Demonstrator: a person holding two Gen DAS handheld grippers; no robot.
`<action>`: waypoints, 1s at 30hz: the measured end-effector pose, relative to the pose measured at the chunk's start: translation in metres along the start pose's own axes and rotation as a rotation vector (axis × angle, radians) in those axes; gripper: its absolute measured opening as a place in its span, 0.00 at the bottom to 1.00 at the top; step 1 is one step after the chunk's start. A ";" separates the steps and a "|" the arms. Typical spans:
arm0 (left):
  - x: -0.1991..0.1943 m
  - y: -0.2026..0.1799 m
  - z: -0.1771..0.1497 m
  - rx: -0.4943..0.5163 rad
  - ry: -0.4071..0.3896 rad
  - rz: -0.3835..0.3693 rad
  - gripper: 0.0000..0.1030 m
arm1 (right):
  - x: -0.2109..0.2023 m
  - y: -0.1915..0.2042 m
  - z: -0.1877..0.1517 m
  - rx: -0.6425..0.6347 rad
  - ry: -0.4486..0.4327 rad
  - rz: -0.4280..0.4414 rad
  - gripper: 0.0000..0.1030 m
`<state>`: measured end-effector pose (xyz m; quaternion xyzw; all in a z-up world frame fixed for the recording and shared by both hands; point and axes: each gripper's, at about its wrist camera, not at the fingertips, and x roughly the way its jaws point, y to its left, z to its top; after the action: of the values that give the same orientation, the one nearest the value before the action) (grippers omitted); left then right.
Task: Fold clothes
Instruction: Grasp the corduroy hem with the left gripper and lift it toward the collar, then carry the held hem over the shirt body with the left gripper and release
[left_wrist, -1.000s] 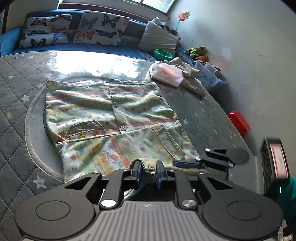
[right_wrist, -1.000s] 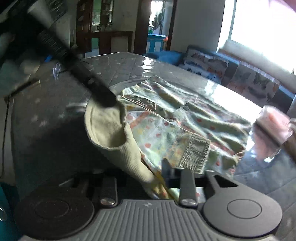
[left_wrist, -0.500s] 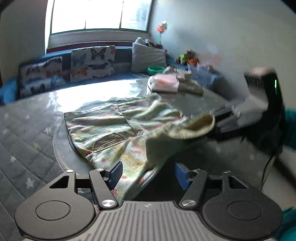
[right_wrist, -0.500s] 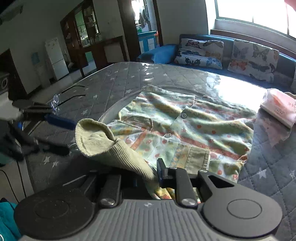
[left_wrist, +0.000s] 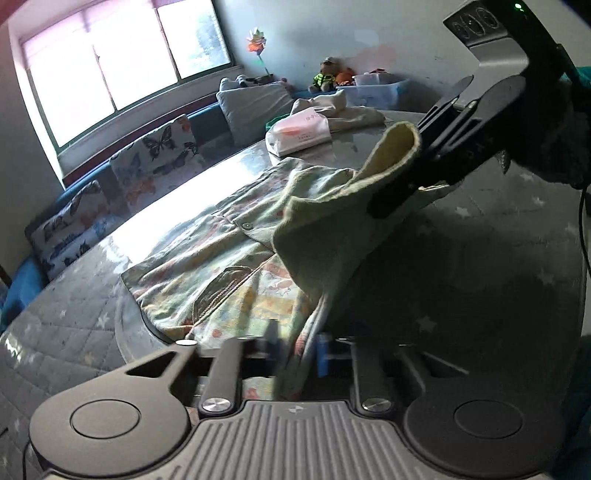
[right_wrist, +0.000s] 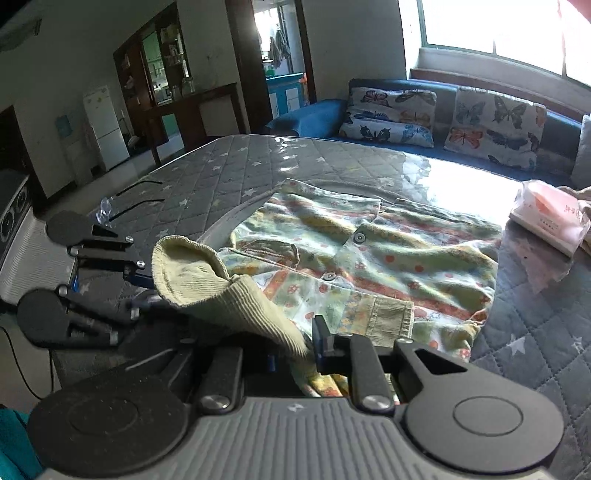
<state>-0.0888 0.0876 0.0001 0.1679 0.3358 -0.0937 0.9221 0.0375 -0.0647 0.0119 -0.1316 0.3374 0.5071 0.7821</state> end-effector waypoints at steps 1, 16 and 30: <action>-0.001 0.002 -0.001 -0.008 -0.002 -0.007 0.12 | -0.001 0.003 -0.003 -0.016 -0.003 -0.005 0.14; -0.065 -0.015 -0.009 -0.018 -0.081 -0.099 0.08 | -0.054 0.033 -0.027 -0.111 -0.017 0.028 0.09; -0.120 -0.019 -0.006 -0.066 -0.156 -0.190 0.08 | -0.106 0.071 -0.020 -0.210 0.029 0.080 0.08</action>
<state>-0.1884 0.0795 0.0695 0.0970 0.2802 -0.1822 0.9375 -0.0606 -0.1186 0.0766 -0.2068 0.2986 0.5686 0.7381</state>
